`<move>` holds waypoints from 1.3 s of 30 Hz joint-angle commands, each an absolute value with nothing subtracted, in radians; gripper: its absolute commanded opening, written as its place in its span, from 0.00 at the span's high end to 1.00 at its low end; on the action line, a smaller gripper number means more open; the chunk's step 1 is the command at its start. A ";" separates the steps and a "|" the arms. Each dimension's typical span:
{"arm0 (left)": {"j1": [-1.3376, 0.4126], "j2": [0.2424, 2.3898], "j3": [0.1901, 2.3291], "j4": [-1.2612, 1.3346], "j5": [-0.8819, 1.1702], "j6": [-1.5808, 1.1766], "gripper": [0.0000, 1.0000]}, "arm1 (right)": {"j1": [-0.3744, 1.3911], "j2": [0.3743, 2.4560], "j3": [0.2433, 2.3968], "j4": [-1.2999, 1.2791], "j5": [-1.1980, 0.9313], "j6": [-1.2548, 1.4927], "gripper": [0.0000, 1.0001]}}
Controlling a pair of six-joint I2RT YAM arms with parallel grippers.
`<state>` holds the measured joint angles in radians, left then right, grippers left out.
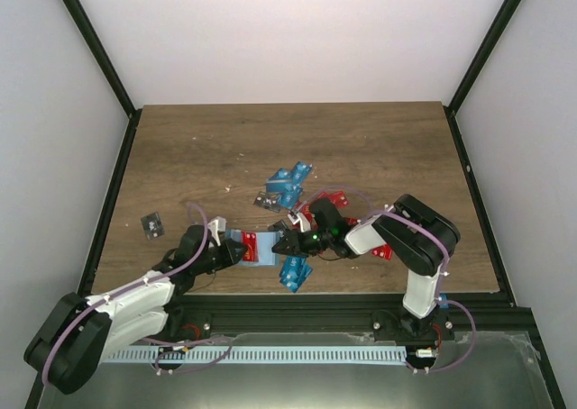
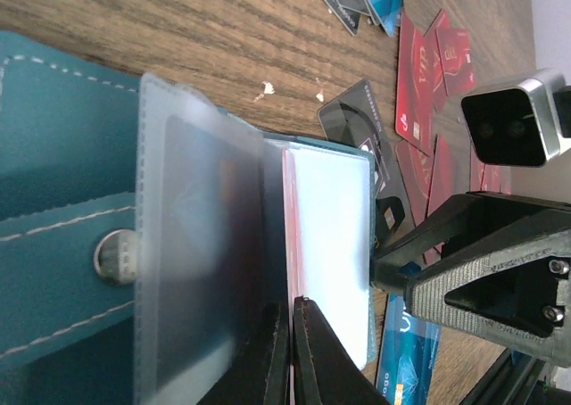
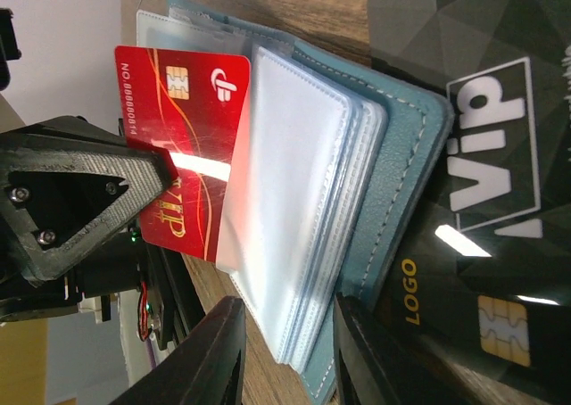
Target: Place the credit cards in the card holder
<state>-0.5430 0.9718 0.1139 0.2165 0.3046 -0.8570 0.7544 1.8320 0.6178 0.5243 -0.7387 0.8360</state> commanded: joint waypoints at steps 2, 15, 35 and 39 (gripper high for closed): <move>-0.540 1.014 0.127 0.189 0.333 -0.876 0.96 | 0.767 1.854 0.599 0.507 -0.706 0.839 0.70; -0.540 1.114 0.187 0.182 0.401 -0.829 0.96 | 0.767 1.856 0.614 0.482 -0.708 0.823 0.71; -0.543 1.286 0.239 0.217 0.489 -0.764 0.96 | 0.767 1.865 0.690 0.366 -0.675 0.768 0.71; -0.543 1.282 0.253 0.170 0.488 -0.746 0.96 | 0.767 1.869 0.707 0.341 -0.659 0.757 0.71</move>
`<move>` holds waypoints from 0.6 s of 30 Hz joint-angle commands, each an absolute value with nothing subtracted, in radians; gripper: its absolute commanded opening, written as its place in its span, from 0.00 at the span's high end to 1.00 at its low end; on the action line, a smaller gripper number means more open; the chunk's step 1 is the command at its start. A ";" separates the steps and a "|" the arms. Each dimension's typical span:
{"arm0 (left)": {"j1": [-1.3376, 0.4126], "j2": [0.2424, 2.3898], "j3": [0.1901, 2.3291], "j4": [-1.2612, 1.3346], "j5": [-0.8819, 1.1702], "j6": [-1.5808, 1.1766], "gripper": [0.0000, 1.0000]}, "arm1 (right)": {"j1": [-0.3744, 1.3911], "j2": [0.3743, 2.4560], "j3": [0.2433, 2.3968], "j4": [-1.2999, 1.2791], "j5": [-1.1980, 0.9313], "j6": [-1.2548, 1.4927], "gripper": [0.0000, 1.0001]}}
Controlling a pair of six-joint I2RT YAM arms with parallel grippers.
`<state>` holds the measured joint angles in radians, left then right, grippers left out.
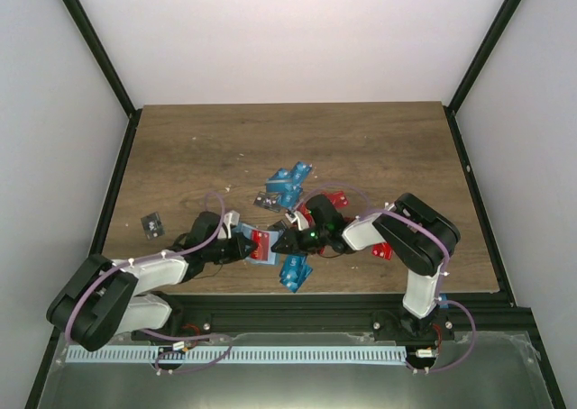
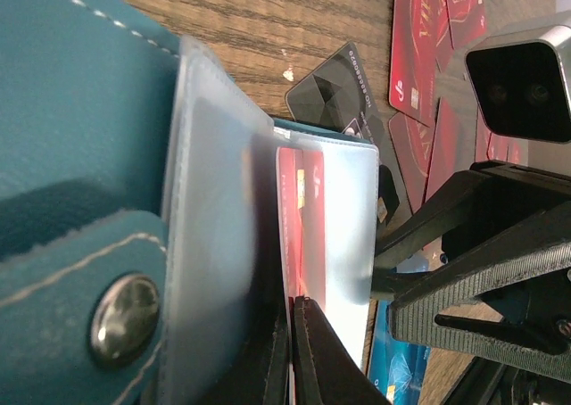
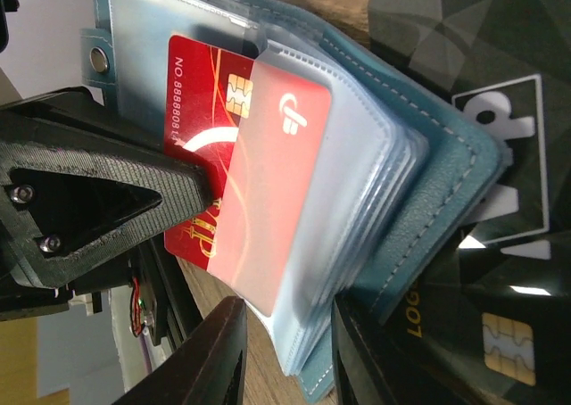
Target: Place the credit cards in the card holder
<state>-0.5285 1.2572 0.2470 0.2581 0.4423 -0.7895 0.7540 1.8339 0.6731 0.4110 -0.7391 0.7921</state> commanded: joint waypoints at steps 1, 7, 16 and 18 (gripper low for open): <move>-0.543 1.276 0.252 0.162 0.488 -0.740 0.96 | 0.767 1.871 0.711 0.336 -0.657 0.754 0.71; -0.543 1.274 0.260 0.120 0.487 -0.705 0.96 | 0.766 1.877 0.744 0.289 -0.638 0.731 0.71; -0.543 1.330 0.296 0.121 0.503 -0.703 0.96 | 0.764 1.866 0.784 0.218 -0.601 0.696 0.71; -0.543 1.342 0.311 0.102 0.507 -0.675 0.96 | 0.760 1.863 0.792 0.200 -0.585 0.689 0.71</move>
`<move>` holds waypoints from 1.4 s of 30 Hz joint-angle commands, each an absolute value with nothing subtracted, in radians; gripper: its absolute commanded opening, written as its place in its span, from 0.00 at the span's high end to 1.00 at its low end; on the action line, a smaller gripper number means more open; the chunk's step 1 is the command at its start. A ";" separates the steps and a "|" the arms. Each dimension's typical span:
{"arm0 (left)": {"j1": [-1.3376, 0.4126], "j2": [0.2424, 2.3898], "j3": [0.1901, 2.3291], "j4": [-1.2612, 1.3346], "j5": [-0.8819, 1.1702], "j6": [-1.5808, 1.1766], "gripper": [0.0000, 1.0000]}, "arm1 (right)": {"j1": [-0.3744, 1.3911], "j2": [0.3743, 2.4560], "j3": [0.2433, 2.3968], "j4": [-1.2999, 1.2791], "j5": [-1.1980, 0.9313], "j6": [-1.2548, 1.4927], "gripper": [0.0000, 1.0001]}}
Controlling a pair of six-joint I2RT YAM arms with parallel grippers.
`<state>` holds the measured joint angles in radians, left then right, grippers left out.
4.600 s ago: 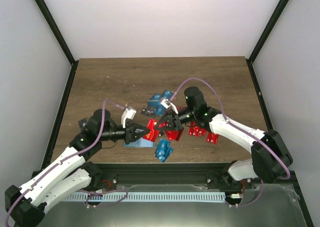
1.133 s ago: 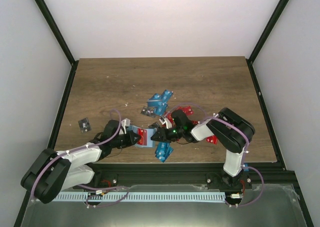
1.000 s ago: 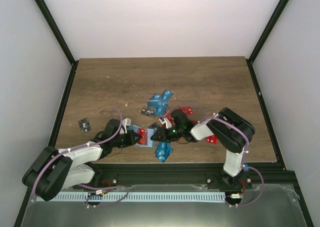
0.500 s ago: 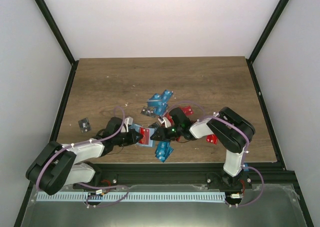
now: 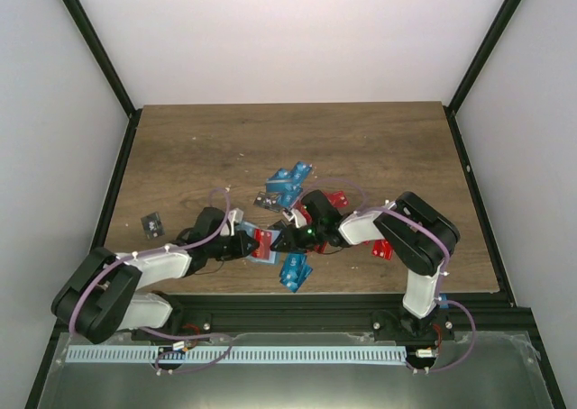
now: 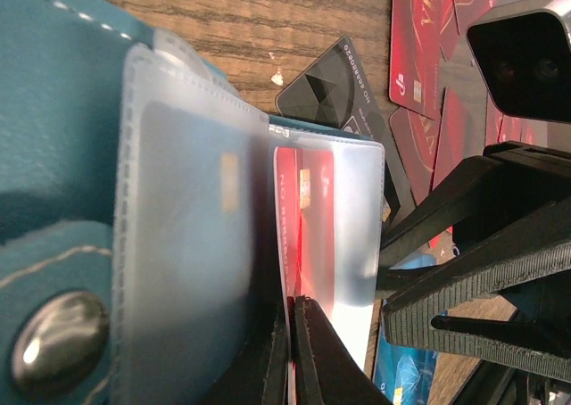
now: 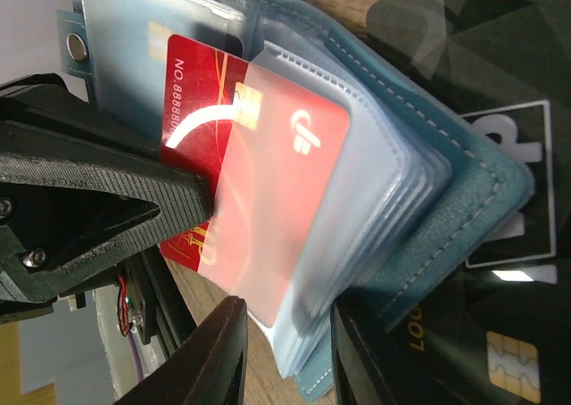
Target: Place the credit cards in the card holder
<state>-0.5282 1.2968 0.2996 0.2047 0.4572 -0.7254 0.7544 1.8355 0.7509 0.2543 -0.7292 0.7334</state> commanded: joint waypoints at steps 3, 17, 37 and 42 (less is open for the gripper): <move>-0.546 1.366 0.322 0.115 0.528 -0.676 0.94 | 0.752 1.866 0.805 0.184 -0.575 0.678 0.71; -0.559 1.337 0.423 -0.086 0.407 -0.607 0.59 | 0.736 1.789 0.828 0.050 -0.535 0.620 0.71; -0.636 1.395 0.557 -0.209 0.262 -0.572 0.48 | 0.736 1.814 0.846 0.059 -0.542 0.620 0.71; -0.674 1.419 0.602 -0.235 0.225 -0.571 0.59 | 0.736 1.830 0.856 0.062 -0.546 0.618 0.71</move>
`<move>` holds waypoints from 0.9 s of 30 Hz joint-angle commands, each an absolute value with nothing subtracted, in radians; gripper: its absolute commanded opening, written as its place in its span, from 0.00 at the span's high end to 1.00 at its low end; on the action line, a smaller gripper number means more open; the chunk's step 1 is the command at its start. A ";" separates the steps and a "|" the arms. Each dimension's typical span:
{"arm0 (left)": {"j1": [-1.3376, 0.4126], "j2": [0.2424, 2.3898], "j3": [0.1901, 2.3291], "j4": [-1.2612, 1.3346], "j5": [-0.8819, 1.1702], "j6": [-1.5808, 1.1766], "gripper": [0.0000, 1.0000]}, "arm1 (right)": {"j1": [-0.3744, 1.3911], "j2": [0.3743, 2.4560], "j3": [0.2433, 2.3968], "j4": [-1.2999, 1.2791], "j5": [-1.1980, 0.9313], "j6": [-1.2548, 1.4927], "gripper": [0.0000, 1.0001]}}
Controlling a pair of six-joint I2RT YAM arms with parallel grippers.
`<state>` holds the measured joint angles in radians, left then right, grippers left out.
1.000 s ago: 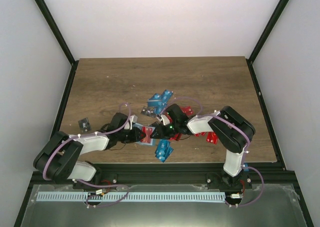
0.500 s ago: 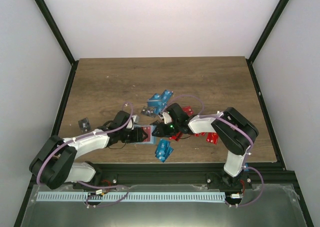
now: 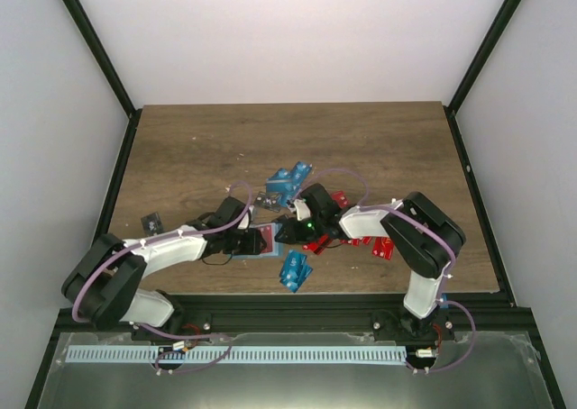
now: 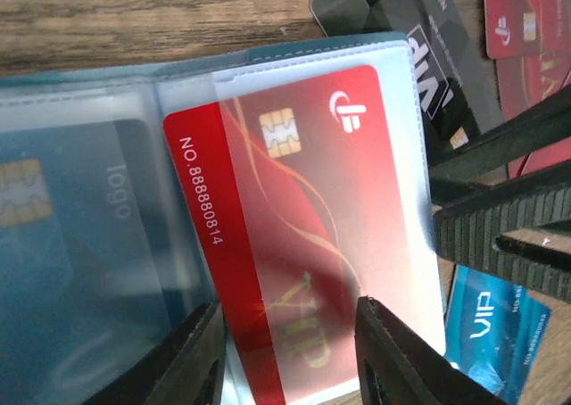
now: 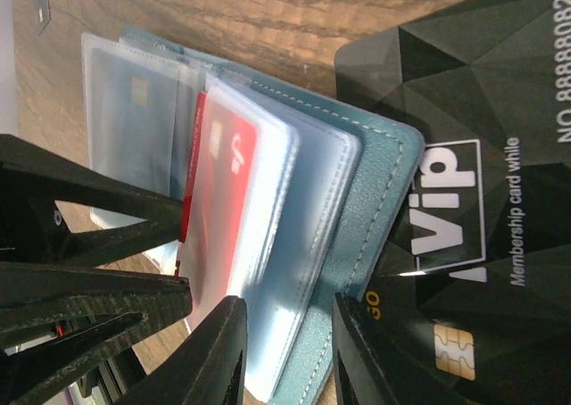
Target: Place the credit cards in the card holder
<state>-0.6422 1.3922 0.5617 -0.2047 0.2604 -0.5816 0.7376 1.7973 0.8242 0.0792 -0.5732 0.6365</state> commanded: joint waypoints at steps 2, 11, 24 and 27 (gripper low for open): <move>-0.690 1.431 0.618 -0.243 0.210 -0.567 0.64 | 0.736 1.837 0.861 0.063 -0.549 0.616 0.71; -0.736 1.435 0.660 -0.235 0.192 -0.538 0.67 | 0.735 1.841 0.878 0.044 -0.546 0.602 0.71; -0.742 1.300 0.672 -0.391 0.104 -0.567 0.68 | 0.718 1.718 0.883 0.002 -0.600 0.577 0.69; -0.741 1.293 0.671 -0.398 0.070 -0.576 0.75 | 0.718 1.712 0.876 0.030 -0.649 0.598 0.69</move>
<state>-0.7368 1.3117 0.6521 -0.3599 0.1219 -0.5617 0.7219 1.7447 0.8627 0.0101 -0.5827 0.5911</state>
